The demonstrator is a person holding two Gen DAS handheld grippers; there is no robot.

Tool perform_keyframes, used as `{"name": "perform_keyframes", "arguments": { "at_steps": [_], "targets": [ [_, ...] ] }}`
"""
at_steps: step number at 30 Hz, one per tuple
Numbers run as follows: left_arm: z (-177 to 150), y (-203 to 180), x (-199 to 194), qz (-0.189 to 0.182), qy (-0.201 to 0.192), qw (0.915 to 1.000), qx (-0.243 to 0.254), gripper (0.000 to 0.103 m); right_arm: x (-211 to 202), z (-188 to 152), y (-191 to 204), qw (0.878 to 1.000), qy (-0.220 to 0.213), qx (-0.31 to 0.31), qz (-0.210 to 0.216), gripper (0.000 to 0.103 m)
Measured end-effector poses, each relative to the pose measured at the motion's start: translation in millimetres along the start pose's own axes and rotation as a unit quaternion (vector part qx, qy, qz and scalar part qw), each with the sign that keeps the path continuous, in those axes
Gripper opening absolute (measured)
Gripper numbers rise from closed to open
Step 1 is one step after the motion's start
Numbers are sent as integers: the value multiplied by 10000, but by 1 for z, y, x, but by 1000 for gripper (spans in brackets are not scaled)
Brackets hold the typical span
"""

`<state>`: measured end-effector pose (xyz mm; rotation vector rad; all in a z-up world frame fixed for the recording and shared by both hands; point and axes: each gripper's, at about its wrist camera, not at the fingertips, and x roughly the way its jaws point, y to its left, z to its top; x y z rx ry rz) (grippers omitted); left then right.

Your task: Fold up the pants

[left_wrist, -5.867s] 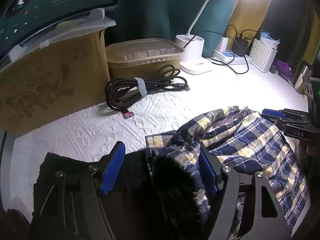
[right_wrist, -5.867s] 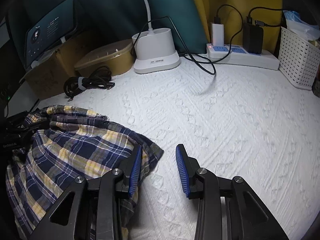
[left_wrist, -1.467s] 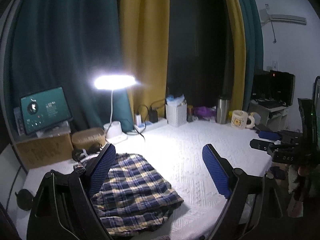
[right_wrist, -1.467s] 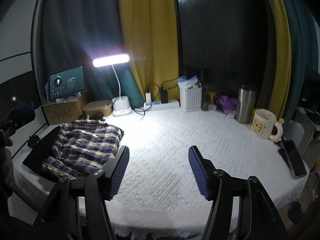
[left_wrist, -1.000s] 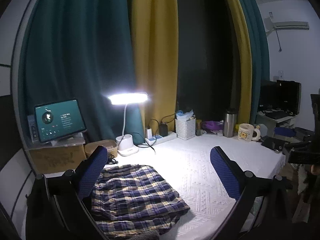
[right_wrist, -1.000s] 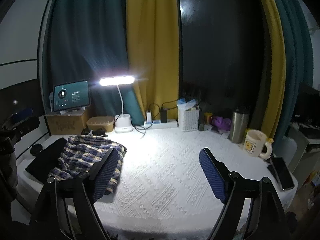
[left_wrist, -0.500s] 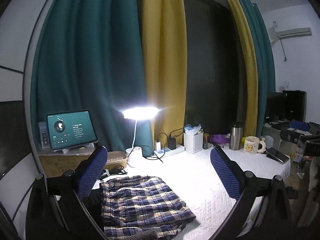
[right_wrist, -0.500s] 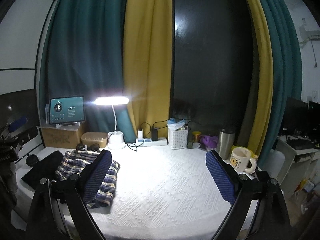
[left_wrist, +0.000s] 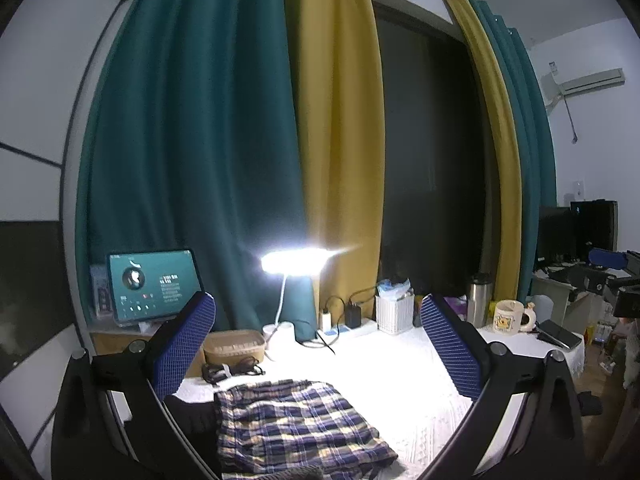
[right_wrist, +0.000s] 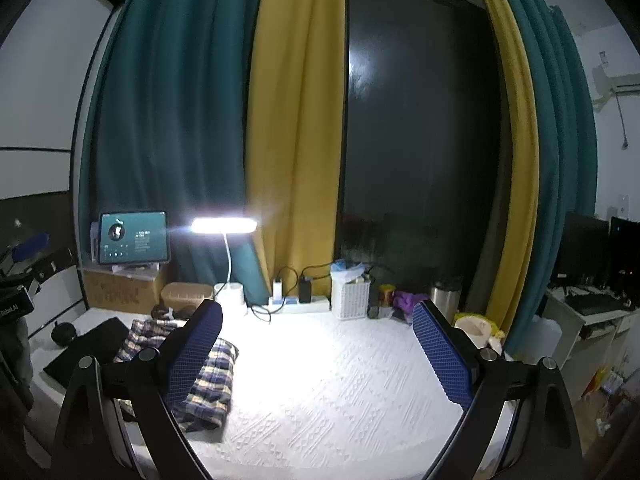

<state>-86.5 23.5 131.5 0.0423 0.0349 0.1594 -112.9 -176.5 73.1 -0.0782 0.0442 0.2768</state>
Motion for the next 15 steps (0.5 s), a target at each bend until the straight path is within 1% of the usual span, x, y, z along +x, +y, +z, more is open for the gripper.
{"name": "perform_keyframes", "arguments": {
  "at_steps": [4,6,15],
  "targets": [
    [12,5,-6,87,-138,9999,-54,102,-7,10,-1,9999,-130,-38,-67,97],
    [15,6,-4,239,-85,9997,-28,102,-11,13,-1,9997,-191,-41,-113,97],
    [16,9,0,233,71,9997,-18,102,-23,25,-1,9990,-364,-70,-241,98]
  ]
}}
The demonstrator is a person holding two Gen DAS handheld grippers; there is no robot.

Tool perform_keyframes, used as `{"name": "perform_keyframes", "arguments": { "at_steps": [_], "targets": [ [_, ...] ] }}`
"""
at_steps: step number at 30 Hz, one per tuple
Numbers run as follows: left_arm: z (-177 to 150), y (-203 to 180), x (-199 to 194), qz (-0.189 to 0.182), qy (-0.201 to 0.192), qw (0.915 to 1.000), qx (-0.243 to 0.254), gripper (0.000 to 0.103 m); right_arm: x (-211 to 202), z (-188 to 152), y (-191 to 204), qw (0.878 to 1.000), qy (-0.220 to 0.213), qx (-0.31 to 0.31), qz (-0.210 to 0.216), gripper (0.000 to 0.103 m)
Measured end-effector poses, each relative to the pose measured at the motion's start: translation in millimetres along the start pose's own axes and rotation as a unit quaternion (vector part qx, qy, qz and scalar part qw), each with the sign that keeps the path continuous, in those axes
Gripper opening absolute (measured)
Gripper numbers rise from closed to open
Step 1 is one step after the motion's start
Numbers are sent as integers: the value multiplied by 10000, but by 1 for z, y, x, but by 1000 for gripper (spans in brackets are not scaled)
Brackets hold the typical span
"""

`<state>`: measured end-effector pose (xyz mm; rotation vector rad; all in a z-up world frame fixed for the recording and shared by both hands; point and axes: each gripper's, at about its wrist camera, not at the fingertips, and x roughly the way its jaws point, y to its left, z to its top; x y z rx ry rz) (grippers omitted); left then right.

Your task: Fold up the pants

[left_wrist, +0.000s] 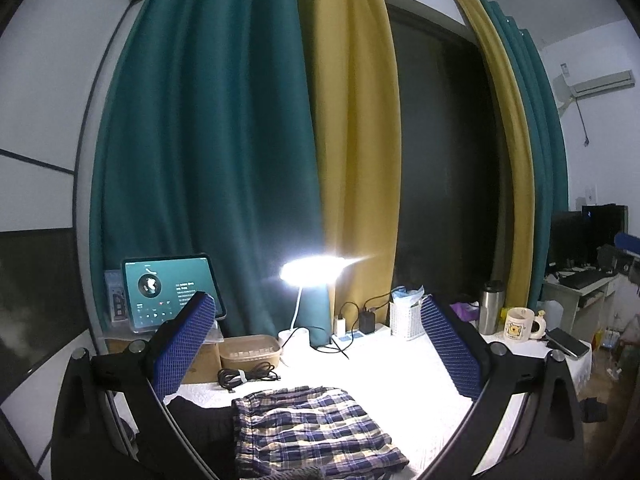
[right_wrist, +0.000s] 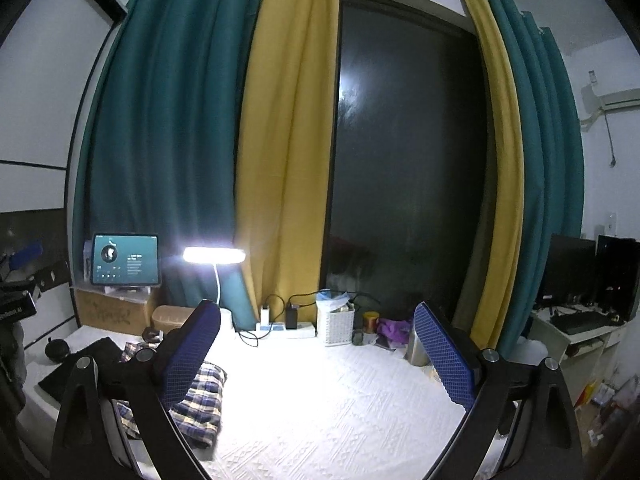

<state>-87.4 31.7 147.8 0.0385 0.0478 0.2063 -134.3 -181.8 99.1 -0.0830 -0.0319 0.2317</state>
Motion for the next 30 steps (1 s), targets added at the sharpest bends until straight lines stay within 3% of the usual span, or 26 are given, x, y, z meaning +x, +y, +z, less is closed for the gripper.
{"name": "perform_keyframes", "arguments": {
  "at_steps": [30],
  "targets": [
    [-7,-6,7,-159,250,9996,-3,102,14,-17,-2,9996,276,102,3,99]
  ]
}}
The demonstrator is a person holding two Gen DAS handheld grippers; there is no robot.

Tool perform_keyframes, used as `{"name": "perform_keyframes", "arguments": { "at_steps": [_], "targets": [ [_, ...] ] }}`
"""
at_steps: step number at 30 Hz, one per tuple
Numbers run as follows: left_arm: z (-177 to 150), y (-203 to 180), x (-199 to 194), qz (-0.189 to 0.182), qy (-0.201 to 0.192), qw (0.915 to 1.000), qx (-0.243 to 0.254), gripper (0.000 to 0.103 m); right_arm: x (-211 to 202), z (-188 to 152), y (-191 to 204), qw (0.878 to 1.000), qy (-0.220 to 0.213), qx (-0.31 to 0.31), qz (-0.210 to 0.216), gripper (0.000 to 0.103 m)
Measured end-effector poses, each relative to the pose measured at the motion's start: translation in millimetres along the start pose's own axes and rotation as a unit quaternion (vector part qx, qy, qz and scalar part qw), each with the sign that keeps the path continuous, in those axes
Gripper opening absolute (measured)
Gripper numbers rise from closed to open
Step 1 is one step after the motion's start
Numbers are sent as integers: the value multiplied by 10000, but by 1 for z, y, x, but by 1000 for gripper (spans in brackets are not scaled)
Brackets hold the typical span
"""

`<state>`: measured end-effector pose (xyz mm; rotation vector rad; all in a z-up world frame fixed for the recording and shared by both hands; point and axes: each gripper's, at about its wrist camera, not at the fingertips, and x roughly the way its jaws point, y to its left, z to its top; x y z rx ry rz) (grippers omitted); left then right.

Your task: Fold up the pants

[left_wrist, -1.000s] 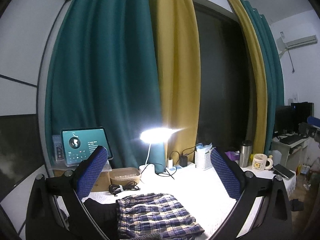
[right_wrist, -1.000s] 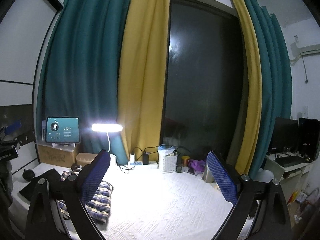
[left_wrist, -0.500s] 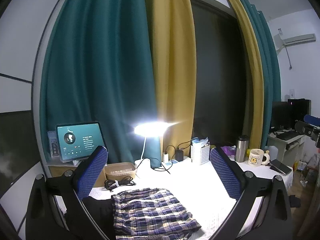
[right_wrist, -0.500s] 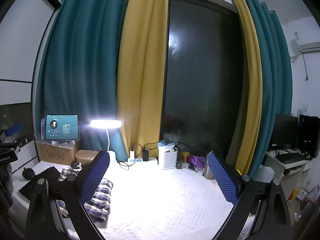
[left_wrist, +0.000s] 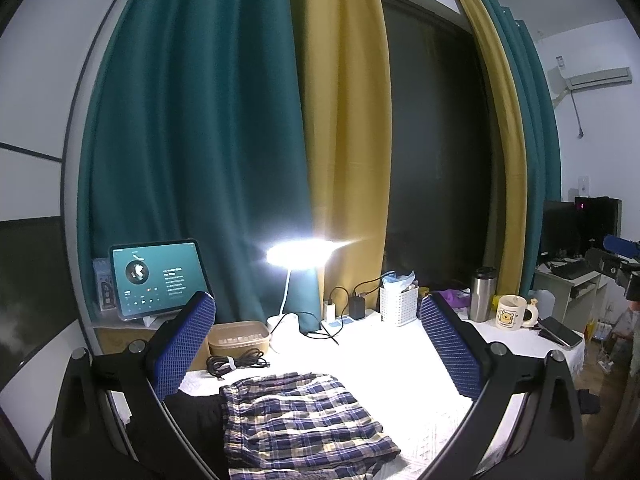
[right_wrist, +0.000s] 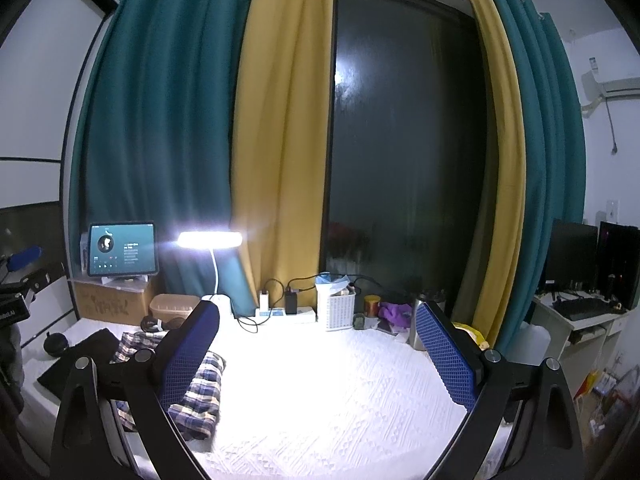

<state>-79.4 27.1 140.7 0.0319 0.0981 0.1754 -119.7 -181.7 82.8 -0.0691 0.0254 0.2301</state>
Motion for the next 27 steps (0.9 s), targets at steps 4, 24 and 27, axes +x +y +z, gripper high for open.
{"name": "perform_keyframes", "arguments": {
  "at_steps": [4,24,27],
  "targets": [
    [0,0,-1,16,-2,10000,-9,102,1,-1,1,10000,4,-2,0,99],
    [0,-1,-3,35,-13,10000,-32,102,3,-3,2,10000,32,-17,4,99],
    [0,-2,-3,35,-3,10000,-29,102,3,-3,3,10000,34,-21,6,99]
  ]
}}
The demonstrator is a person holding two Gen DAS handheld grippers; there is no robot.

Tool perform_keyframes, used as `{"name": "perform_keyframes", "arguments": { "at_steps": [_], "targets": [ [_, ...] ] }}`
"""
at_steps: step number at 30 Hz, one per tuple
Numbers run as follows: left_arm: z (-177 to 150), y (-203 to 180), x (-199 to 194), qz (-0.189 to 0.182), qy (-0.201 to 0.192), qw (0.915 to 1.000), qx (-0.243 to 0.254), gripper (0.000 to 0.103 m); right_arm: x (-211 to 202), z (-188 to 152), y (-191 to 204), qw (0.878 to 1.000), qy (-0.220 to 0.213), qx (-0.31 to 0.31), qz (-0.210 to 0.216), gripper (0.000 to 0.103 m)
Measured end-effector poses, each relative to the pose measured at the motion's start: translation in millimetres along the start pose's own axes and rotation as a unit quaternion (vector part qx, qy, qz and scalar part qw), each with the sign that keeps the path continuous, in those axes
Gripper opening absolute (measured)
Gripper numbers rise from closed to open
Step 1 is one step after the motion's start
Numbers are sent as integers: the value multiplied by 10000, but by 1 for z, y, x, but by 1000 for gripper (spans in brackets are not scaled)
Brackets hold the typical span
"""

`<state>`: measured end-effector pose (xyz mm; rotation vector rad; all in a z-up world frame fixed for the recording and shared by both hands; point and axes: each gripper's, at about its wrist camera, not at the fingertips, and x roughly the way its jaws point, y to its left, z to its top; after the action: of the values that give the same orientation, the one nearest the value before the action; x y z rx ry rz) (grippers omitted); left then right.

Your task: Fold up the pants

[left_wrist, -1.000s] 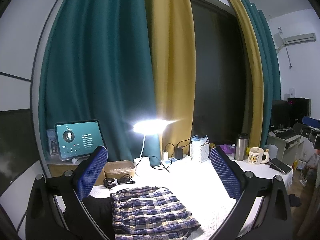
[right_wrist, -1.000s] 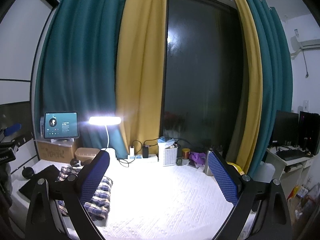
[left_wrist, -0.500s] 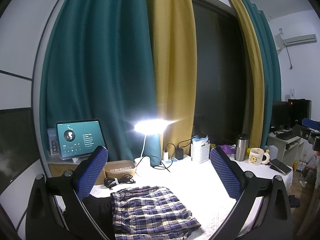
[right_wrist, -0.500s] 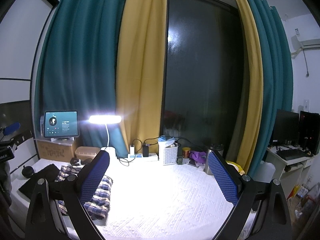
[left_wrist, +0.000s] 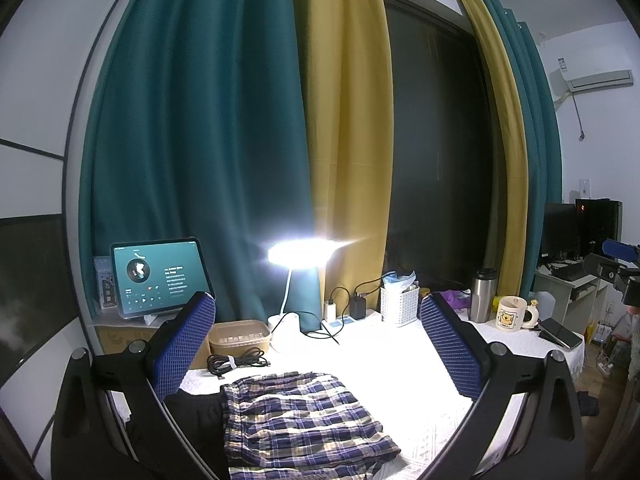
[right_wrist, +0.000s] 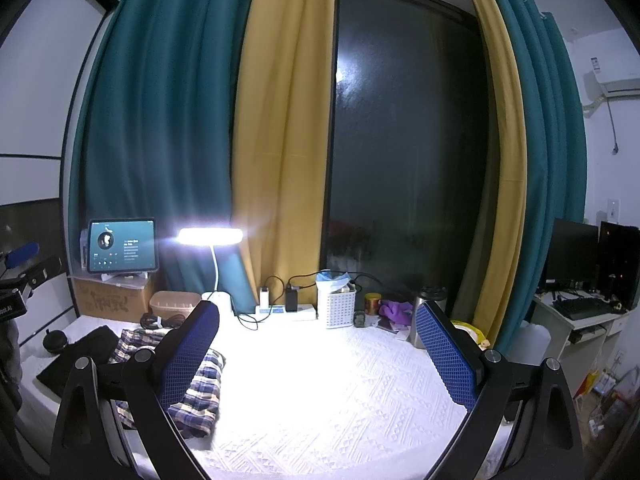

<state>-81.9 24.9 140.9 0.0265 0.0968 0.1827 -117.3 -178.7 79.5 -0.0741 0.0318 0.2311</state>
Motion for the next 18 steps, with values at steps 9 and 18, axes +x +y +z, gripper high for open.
{"name": "perform_keyframes", "arguments": {
  "at_steps": [9,18],
  "targets": [
    [-1,-1,0,-2,-1,10000,3,102,0,0,0,10000,6,0,2,99],
    [-1,-1,1,-4,3,10000,-2,102,-1,-1,2,10000,1,-4,-8,99]
  ]
}}
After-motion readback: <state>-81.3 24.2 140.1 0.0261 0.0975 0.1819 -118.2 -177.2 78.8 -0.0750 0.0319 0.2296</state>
